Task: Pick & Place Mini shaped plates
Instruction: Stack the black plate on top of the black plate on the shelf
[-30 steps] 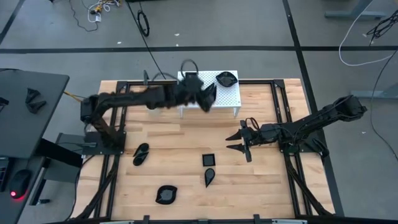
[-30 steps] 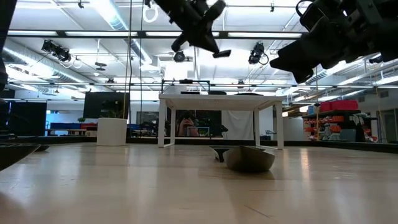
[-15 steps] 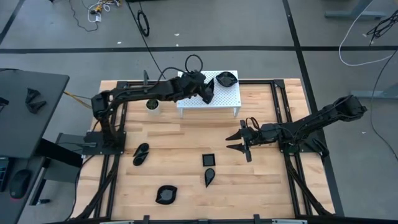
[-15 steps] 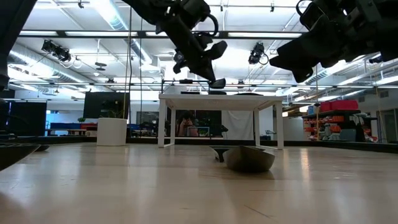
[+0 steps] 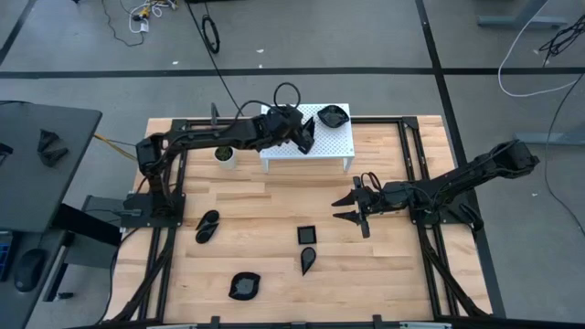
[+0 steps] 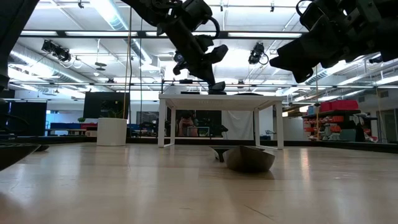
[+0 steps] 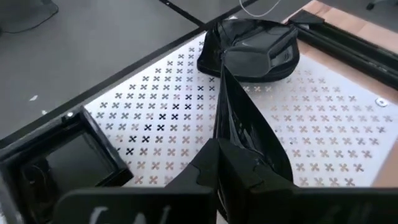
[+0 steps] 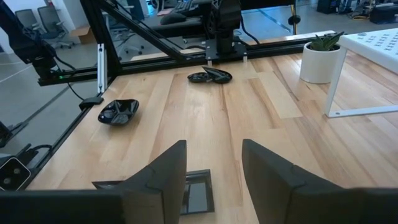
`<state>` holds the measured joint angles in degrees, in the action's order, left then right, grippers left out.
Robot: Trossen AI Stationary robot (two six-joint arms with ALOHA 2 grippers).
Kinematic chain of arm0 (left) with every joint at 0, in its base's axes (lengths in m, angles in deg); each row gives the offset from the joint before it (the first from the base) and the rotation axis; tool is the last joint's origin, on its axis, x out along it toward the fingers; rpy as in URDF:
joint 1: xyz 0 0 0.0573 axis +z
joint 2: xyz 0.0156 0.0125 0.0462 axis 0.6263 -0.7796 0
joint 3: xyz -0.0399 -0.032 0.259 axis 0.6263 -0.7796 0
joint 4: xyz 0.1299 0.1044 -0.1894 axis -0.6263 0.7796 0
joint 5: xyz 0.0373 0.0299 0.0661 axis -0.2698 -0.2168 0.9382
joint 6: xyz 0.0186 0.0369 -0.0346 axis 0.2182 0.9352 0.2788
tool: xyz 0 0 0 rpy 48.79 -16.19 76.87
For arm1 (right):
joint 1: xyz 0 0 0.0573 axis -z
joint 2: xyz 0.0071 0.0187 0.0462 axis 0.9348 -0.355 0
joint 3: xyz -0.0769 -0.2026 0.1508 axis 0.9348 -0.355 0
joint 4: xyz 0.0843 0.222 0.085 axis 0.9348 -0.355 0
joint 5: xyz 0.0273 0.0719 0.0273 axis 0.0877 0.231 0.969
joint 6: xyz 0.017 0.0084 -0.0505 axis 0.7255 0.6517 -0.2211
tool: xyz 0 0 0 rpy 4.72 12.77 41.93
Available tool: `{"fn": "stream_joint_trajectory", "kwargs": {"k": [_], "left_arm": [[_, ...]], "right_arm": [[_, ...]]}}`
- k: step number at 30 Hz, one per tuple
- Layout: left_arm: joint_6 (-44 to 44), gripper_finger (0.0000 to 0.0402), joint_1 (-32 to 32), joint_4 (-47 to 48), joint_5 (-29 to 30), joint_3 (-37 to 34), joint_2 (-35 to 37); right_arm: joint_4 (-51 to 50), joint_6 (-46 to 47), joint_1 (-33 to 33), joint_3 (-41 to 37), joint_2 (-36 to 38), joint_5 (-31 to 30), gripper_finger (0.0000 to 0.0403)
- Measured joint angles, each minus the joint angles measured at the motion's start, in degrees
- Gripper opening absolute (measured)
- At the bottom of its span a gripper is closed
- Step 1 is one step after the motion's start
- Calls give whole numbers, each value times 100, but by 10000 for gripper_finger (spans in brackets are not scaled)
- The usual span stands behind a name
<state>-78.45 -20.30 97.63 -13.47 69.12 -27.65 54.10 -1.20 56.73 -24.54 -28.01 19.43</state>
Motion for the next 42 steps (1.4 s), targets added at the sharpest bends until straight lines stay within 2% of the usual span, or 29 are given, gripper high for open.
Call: {"fn": "stream_joint_trajectory", "kwargs": {"k": [9, 18, 22, 25, 29, 33, 37, 42], "left_arm": [[-43, 25, 0, -78, 28, -1, -236], [-45, 82, -10, -88, -90, -1, -34], [-44, 98, -72, 255, -555, -2, 229], [-49, 100, -275, 946, -633, 9, 506], [-392, 95, -838, 2312, -237, 4, 684], [-1165, 88, -1702, 3612, 588, -38, 689], [-2323, 88, -2726, 4006, 1152, -464, 645], [-4023, 87, -4000, 4068, 892, -1081, 647]], "right_arm": [[-15, 0, 0, 0, 0, 0, 157], [-17, 0, 0, 0, 0, 0, 157], [-47, -2, 0, 0, 0, 0, 157], [-68, 3, 0, 0, 0, 2, 157], [-127, 26, 0, 0, 0, 2, 157], [-155, 28, 0, 0, 0, 2, 157], [-175, 20, 0, 0, 0, 2, 157], [-179, 22, 0, 0, 0, 2, 157]]}}
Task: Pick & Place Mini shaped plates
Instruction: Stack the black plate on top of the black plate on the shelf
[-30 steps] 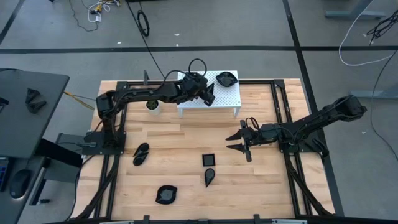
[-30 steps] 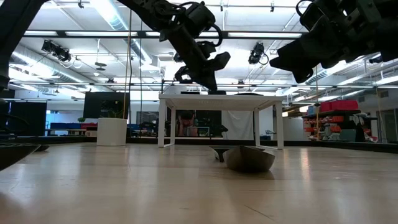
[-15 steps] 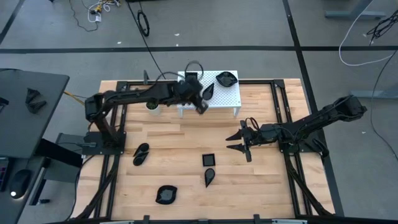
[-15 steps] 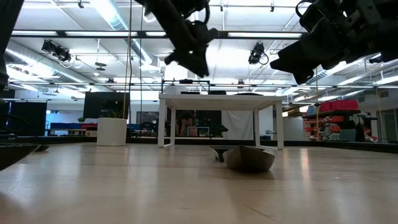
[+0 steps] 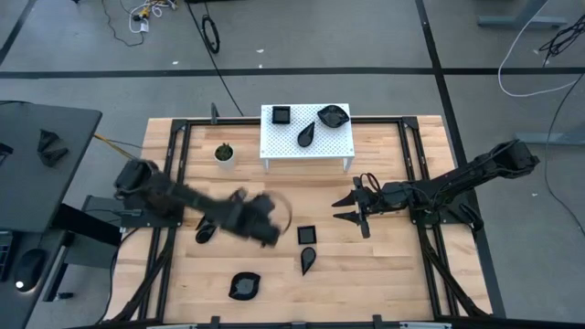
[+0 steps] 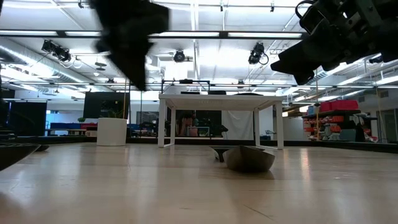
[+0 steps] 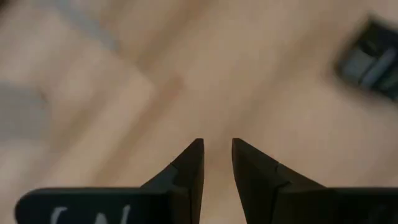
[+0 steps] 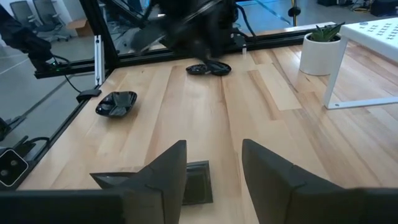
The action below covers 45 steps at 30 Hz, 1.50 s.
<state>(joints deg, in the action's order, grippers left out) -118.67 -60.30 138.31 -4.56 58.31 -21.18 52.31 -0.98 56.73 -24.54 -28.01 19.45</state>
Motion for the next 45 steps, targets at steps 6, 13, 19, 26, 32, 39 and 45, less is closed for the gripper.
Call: {"fn": "stream_joint_trajectory", "kwargs": {"k": [6, 13, 19, 26, 32, 39, 45], "left_arm": [[-2420, 87, -1392, -283, -1229, -660, 0], [-4566, 111, -2782, -2340, -1517, -1364, 0], [-5943, 161, -3368, -3656, -871, -2180, -9], [-5703, 167, -3160, -3944, -877, -2401, 5], [-4900, 152, -2885, -3915, -588, -2200, -13], [-4039, 147, -2473, -3898, -714, -2188, 17], [-3675, 147, -2370, -3888, -1234, -2095, 431]], "right_arm": [[27, 0, 0, 0, 0, 0, 157], [54, 23, 0, 0, 0, -2, 157], [163, 21, 0, 0, 0, -2, 157], [171, 20, 0, 0, 0, -2, 157], [175, 19, 0, 0, 0, -2, 157], [175, -22, 0, 0, 0, -4, 157], [175, -22, 0, 0, 0, -4, 157]]}}
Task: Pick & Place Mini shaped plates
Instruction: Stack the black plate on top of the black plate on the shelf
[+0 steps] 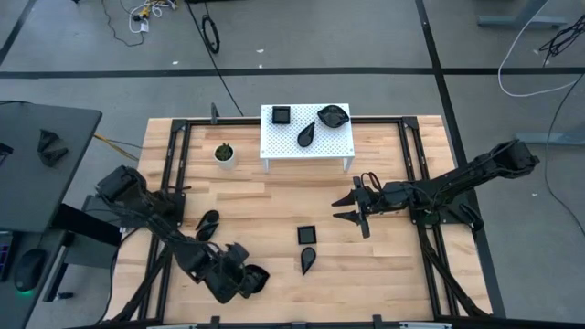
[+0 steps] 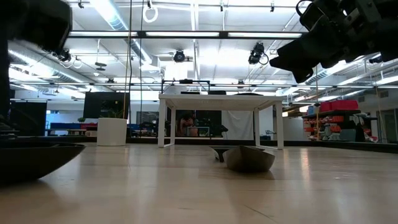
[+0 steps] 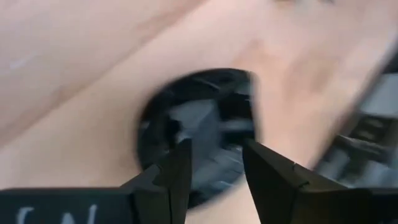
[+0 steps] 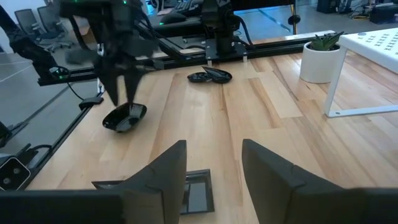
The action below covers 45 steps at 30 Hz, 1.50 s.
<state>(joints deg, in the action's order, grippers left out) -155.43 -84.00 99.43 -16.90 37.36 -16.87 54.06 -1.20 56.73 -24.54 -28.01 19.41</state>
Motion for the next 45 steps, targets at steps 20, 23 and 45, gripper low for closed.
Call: {"fn": "stream_joint_trajectory", "kwargs": {"k": [20, 23, 45], "left_arm": [[-1123, 147, -388, 559, 192, -368, 157], [-1108, 147, -322, 404, 254, -553, 157], [799, 8, 479, -749, 327, -841, 157]], "right_arm": [[-4, -2, 0, 0, 0, 0, 157], [-4, -2, 0, 0, 0, 0, 157], [-4, -4, 0, 0, 0, 0, 157]]}}
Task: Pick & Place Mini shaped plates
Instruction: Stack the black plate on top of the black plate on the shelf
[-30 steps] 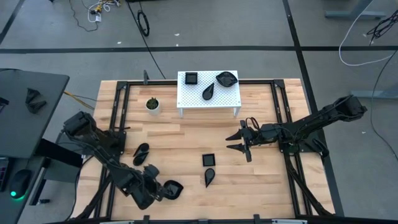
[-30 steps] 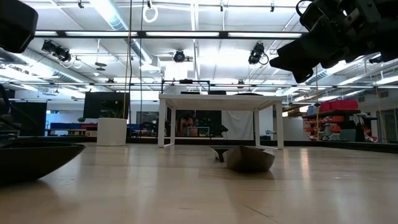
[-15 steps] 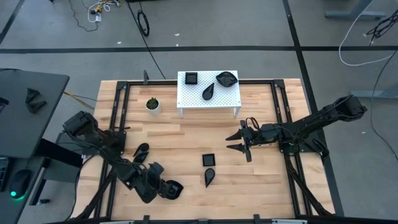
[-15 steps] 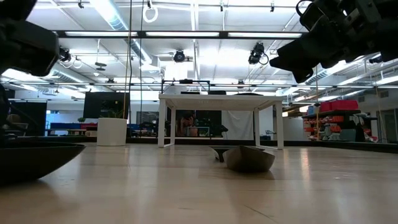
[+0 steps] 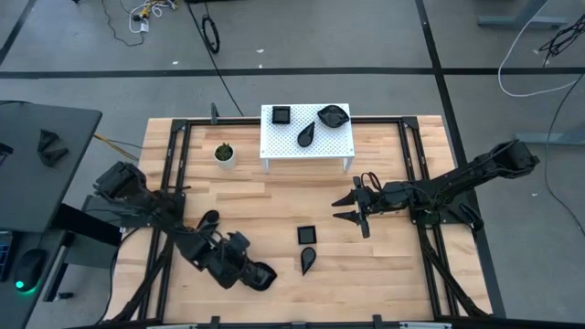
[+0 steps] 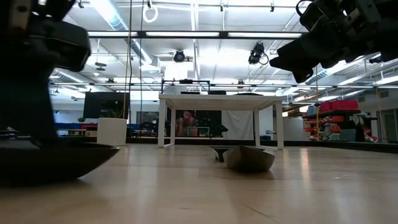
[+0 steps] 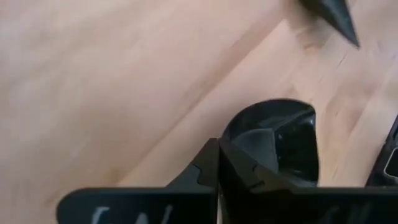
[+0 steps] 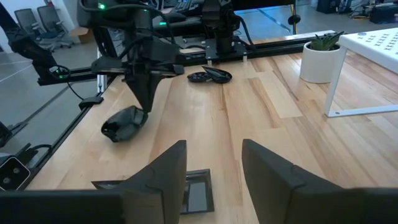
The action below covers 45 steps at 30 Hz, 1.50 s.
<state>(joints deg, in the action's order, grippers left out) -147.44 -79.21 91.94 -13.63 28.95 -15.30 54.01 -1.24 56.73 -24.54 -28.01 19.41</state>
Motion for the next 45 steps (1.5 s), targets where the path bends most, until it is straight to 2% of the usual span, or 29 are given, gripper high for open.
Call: {"fn": "stream_joint_trajectory", "kwargs": {"k": [11, 13, 16, 18, 21, 24, 27, 30, 33, 37, 45], "left_arm": [[1399, 4, 679, -326, -44, 161, 0], [1707, 8, 734, -328, -263, 236, 0], [2007, 16, 747, -322, -915, 325, 14], [1942, 28, 719, -276, -1262, 326, 15], [1631, 56, 606, -21, -1445, 326, 15], [1299, 93, 431, 381, -1263, 326, 15], [1012, 133, 231, 623, -809, 325, 15], [870, 168, 73, 557, -392, 306, 7], [748, 188, -1, 564, -293, 304, 4], [594, 185, -8, 563, -314, 302, -14], [592, 145, 11, 425, -504, 295, -382]], "right_arm": [[0, 0, 0, 0, 0, 0, 157], [-2, 0, 0, 0, 0, 0, 157], [-14, 0, 0, 0, 0, 0, 157], [-31, 0, 0, 0, 0, 0, 157], [-35, 0, 0, 0, 0, 0, 157], [-36, 0, 1, 0, 0, 0, 157], [-36, 0, 0, 0, 0, 0, 157], [-37, 0, 0, 0, 0, 0, 157], [-37, 0, 1, 0, 0, 0, 157], [-38, 0, 1, 0, 0, 0, 157], [-45, -1, 0, 0, 0, 0, 157]]}}
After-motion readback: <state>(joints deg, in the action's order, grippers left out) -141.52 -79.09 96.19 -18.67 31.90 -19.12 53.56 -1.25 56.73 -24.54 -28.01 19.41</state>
